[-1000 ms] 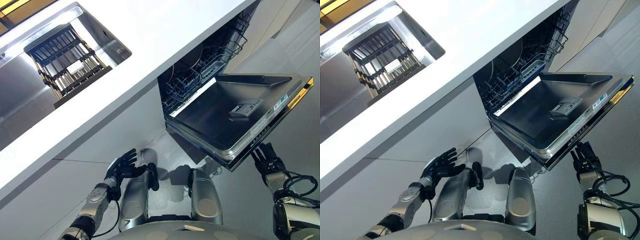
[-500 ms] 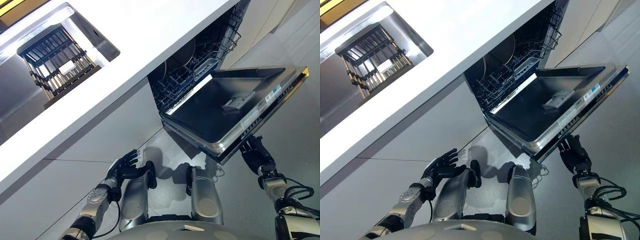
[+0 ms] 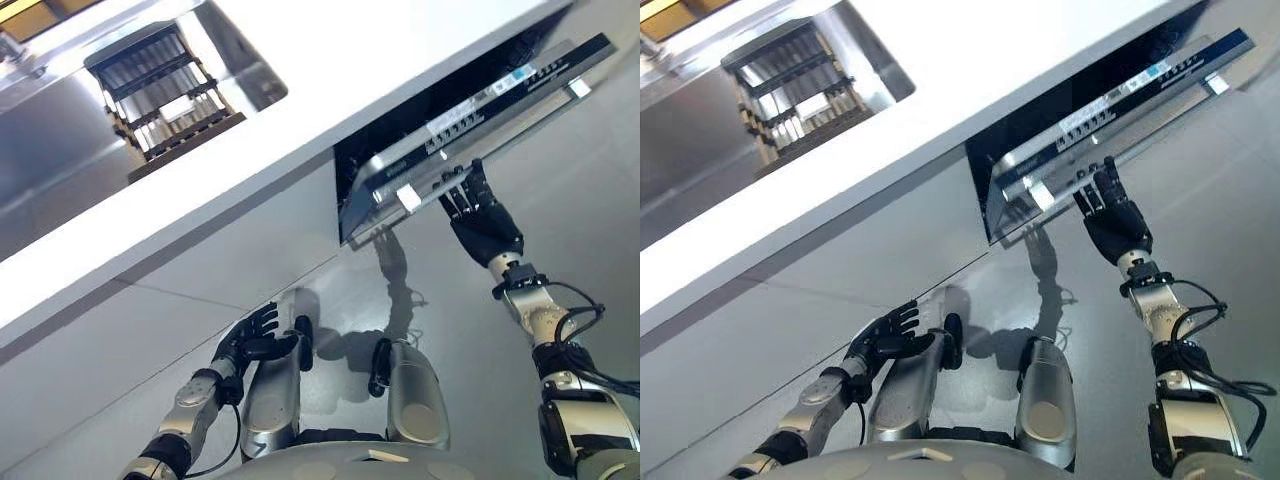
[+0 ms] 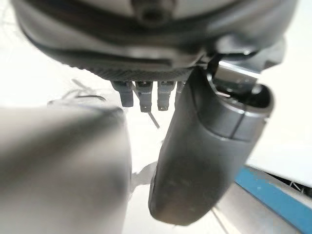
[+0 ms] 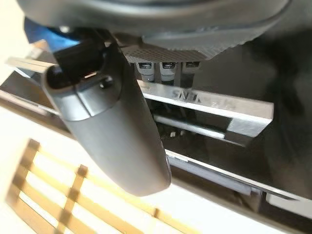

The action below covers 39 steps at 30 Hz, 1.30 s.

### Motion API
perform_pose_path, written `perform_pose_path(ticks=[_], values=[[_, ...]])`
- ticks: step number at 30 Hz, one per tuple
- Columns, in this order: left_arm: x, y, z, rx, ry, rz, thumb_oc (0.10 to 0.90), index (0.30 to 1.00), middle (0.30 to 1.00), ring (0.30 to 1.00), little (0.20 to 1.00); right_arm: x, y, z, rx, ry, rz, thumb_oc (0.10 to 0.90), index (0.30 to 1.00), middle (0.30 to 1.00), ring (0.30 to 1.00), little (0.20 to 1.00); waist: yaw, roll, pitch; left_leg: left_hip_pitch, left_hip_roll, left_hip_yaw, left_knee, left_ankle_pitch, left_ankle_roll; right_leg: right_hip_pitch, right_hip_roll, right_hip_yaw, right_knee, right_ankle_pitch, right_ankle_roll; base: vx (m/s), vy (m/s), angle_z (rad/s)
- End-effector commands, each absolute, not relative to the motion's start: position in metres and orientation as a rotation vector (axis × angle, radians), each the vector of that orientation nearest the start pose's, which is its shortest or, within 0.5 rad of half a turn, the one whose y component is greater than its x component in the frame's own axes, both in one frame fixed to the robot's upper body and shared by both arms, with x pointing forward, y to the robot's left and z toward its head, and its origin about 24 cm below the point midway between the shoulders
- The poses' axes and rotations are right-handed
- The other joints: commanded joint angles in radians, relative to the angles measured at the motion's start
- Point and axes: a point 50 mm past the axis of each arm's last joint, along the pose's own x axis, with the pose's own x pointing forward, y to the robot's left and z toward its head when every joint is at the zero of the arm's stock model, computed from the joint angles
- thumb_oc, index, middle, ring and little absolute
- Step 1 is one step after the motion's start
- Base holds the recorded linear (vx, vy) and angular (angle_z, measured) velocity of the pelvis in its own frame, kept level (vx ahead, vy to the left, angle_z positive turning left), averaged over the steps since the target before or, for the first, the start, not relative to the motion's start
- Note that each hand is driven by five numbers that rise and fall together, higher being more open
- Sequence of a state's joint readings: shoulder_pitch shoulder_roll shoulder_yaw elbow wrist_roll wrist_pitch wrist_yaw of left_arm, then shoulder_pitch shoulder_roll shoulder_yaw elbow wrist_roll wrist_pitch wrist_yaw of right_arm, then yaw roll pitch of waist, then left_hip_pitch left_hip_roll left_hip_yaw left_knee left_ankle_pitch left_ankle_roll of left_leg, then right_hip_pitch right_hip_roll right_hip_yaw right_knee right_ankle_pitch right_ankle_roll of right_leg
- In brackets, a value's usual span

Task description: Pick up plates and place into dishwasher.

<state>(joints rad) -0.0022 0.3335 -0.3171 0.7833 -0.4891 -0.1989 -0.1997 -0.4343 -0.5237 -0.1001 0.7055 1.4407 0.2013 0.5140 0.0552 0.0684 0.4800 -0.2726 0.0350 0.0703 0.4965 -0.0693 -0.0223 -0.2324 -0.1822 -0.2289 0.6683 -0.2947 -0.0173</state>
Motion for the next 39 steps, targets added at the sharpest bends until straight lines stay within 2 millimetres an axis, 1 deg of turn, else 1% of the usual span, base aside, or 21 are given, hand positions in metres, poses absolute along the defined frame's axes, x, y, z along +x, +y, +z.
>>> perform_pose_path(ticks=[1, 5, 11, 12, 17, 20, 23, 24, 26, 27, 29, 30, 33, 34, 35, 39], values=[[0.175, 0.211, -0.093, -0.025, 0.577, -0.22, 0.8, 0.9, 0.9, 0.9, 0.9, 0.344, -0.24, 0.18, 1.025, -0.476, 0.634, 0.8, 0.9, 0.9, 0.9, 0.9, 0.014, -0.046, -0.086, 0.059, -0.028, 0.025, 0.152, -0.183, 0.055, 0.08, 0.034, 0.033, -0.064, 0.108, 0.011, 0.05, 0.017, 0.35], [0.171, 0.212, -0.095, -0.024, 0.587, -0.226, 0.8, 0.9, 0.9, 0.9, 0.9, 0.346, -0.244, 0.183, 1.012, -0.472, 0.605, 0.8, 0.9, 0.9, 0.9, 0.9, 0.018, -0.048, -0.094, 0.066, -0.029, 0.023, 0.154, -0.183, 0.053, 0.091, 0.033, 0.031, -0.066, 0.107, 0.011, 0.03, 0.015, 0.28], [0.169, 0.213, -0.095, -0.023, 0.585, -0.227, 0.8, 0.9, 0.9, 0.9, 0.9, 0.344, -0.253, 0.167, 0.978, -0.42, 0.543, 0.8, 0.9, 0.9, 0.9, 0.9, 0.016, -0.053, -0.102, 0.08, -0.026, 0.031, 0.149, -0.187, 0.055, 0.105, 0.031, 0.032, -0.076, 0.109, 0.014, 0.0, 0.0, 0.0], [0.17, 0.214, -0.095, -0.02, 0.582, -0.229, 0.8, 0.9, 0.9, 0.9, 0.9, 0.343, -0.256, 0.16, 0.978, -0.404, 0.53, 0.8, 0.9, 0.9, 0.9, 0.9, 0.013, -0.055, -0.104, 0.084, -0.024, 0.034, 0.148, -0.19, 0.056, 0.106, 0.031, 0.033, -0.076, 0.109, 0.016, 0.0, 0.0, 0.0], [0.172, 0.215, -0.094, -0.014, 0.571, -0.23, 0.8, 0.9, 0.9, 0.9, 0.9, 0.337, -0.263, 0.14, 0.988, -0.37, 0.495, 0.8, 0.9, 0.9, 0.9, 0.9, -0.002, -0.059, -0.113, 0.096, -0.016, 0.045, 0.141, -0.187, 0.055, 0.111, 0.038, 0.04, -0.084, 0.11, 0.018, -0.03, 0.013, -0.02], [0.175, 0.214, -0.094, -0.011, 0.563, -0.228, 0.8, 0.9, 0.9, 0.9, 0.9, 0.328, -0.261, 0.119, 0.995, -0.331, 0.478, 0.8, 0.9, 0.9, 0.9, 0.9, -0.017, -0.067, -0.128, 0.112, -0.01, 0.058, 0.126, -0.187, 0.054, 0.122, 0.046, 0.049, -0.099, 0.11, 0.02, -0.02, 0.02, -0.07], [0.179, 0.211, -0.093, 0.005, 0.555, -0.235, 0.8, 0.9, 0.9, 0.9, 0.9, 0.319, -0.263, 0.099, 0.97, -0.294, 0.404, 0.8, 0.9, 0.9, 0.9, 0.9, -0.037, -0.076, -0.147, 0.135, -0.007, 0.068, 0.101, -0.19, 0.053, 0.135, 0.057, 0.06, -0.121, 0.111, 0.022, -0.03, 0.029, -0.05], [0.182, 0.211, -0.092, 0.013, 0.551, -0.232, 0.8, 0.9, 0.9, 0.9, 0.9, 0.311, -0.268, 0.086, 0.932, -0.272, 0.339, 0.8, 0.9, 0.9, 0.9, 0.9, -0.052, -0.082, -0.159, 0.155, -0.004, 0.074, 0.072, -0.185, 0.05, 0.15, 0.063, 0.068, -0.149, 0.116, 0.025, -0.03, 0.036, -0.11], [0.185, 0.21, -0.092, 0.015, 0.546, -0.216, 0.8, 0.9, 0.9, 0.9, 0.9, 0.301, -0.274, 0.072, 0.863, -0.241, 0.244, 0.8, 0.9, 0.9, 0.9, 0.9, -0.073, -0.087, -0.174, 0.185, -0.001, 0.083, 0.027, -0.174, 0.045, 0.167, 0.07, 0.08, -0.187, 0.125, 0.029, -0.02, 0.038, -0.09], [0.185, 0.21, -0.091, 0.014, 0.544, -0.211, 0.8, 0.9, 0.9, 0.9, 0.9, 0.298, -0.276, 0.07, 0.842, -0.245, 0.218, 0.8, 0.9, 0.9, 0.9, 0.9, -0.078, -0.088, -0.178, 0.195, 0.0, 0.086, 0.012, -0.169, 0.044, 0.172, 0.071, 0.083, -0.197, 0.128, 0.031, 0.0, 0.041, -0.19], [0.187, 0.212, -0.091, 0.003, 0.537, -0.181, 0.8, 0.9, 0.9, 0.9, 0.9, 0.283, -0.283, 0.059, 0.737, -0.231, 0.107, 0.8, 0.9, 0.9, 0.9, 0.9, -0.103, -0.091, -0.194, 0.232, 0.002, 0.099, -0.049, -0.155, 0.04, 0.188, 0.08, 0.099, -0.244, 0.143, 0.04, 0.0, 0.043, -0.36], [0.187, 0.212, -0.091, -0.002, 0.535, -0.169, 0.8, 0.9, 0.9, 0.9, 0.9, 0.277, -0.284, 0.055, 0.684, -0.229, 0.067, 0.8, 0.9, 0.9, 0.9, 0.9, -0.116, -0.091, -0.201, 0.25, 0.002, 0.102, -0.08, -0.144, 0.038, 0.196, 0.083, 0.108, -0.267, 0.15, 0.044, 0.0, 0.041, -0.3], [0.186, 0.213, -0.091, -0.021, 0.521, -0.11, 0.8, 0.9, 0.9, 0.9, 0.9, 0.257, -0.277, 0.048, 0.544, -0.233, -0.028, 0.8, 0.9, 0.9, 0.9, 0.9, -0.162, -0.09, -0.226, 0.295, 0.003, 0.116, -0.184, -0.098, 0.031, 0.212, 0.099, 0.138, -0.346, 0.18, 0.057, -0.01, 0.035, -0.34], [0.186, 0.214, -0.092, -0.025, 0.519, -0.098, 0.8, 0.9, 0.9, 0.9, 0.9, 0.253, -0.276, 0.047, 0.52, -0.24, -0.048, 0.8, 0.9, 0.9, 0.9, 0.9, -0.17, -0.089, -0.231, 0.301, 0.003, 0.119, -0.202, -0.089, 0.03, 0.214, 0.102, 0.143, -0.362, 0.186, 0.06, -0.01, 0.022, -0.47], [0.186, 0.215, -0.092, -0.029, 0.518, -0.076, 0.8, 0.9, 0.9, 0.9, 0.9, 0.245, -0.273, 0.046, 0.475, -0.258, -0.086, 0.8, 0.9, 0.9, 0.9, 0.9, -0.185, -0.089, -0.243, 0.312, 0.004, 0.122, -0.245, -0.069, 0.026, 0.219, 0.108, 0.152, -0.399, 0.201, 0.067, -0.01, 0.011, -0.35], [0.183, 0.214, -0.095, -0.036, 0.522, -0.04, 0.8, 0.9, 0.9, 0.9, 0.9, 0.23, -0.27, 0.044, 0.302, -0.286, -0.187, 0.8, 0.9, 0.9, 0.9, 0.9, -0.214, -0.085, -0.276, 0.338, 0.006, 0.125, -0.347, -0.024, 0.02, 0.228, 0.122, 0.172, -0.481, 0.236, 0.079, -0.01, -0.003, -0.3]])
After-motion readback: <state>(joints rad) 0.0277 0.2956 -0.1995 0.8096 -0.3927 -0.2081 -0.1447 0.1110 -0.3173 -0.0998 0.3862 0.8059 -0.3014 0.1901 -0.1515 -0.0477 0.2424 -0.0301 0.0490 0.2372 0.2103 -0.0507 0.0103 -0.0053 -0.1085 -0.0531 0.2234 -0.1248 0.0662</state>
